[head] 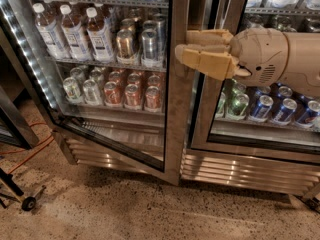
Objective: Open left fridge door
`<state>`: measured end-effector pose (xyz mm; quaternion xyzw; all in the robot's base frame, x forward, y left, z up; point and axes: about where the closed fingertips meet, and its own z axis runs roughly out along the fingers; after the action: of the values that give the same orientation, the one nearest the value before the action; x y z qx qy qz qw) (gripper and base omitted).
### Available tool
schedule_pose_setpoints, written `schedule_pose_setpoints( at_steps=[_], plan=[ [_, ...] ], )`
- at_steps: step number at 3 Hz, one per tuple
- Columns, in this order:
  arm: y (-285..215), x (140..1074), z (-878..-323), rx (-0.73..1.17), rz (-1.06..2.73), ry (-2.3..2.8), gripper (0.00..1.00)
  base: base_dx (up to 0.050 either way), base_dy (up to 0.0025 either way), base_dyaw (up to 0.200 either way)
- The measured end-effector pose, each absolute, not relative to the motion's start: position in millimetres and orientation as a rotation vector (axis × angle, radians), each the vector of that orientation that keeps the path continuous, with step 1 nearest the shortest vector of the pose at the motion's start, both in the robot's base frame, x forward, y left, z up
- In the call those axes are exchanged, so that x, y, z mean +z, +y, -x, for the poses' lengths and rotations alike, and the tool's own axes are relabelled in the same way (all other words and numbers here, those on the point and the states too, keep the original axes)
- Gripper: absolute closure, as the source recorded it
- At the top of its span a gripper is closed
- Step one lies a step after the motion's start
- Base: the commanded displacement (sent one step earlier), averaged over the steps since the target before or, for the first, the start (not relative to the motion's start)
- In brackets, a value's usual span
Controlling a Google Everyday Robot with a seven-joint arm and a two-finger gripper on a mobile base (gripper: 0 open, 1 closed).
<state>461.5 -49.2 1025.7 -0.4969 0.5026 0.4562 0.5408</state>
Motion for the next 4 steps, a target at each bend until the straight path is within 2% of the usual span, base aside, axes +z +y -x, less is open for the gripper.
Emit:
schedule_pose_setpoints(
  at_steps=[1,2,3,4],
  plan=[
    [-49.2,1025.7,-461.5,1.084,1.181,1.194,1.00,-0.050,-0.00004,0.000],
    [-49.0,1025.8,-461.5,1.084,1.181,1.194,1.00,0.000,-0.00001,-0.188],
    [-48.9,1025.8,-461.5,1.084,1.181,1.194,1.00,0.000,0.00000,0.000],
    [-48.9,1025.8,-461.5,1.084,1.181,1.194,0.82,0.000,0.00000,0.000]
  ],
)
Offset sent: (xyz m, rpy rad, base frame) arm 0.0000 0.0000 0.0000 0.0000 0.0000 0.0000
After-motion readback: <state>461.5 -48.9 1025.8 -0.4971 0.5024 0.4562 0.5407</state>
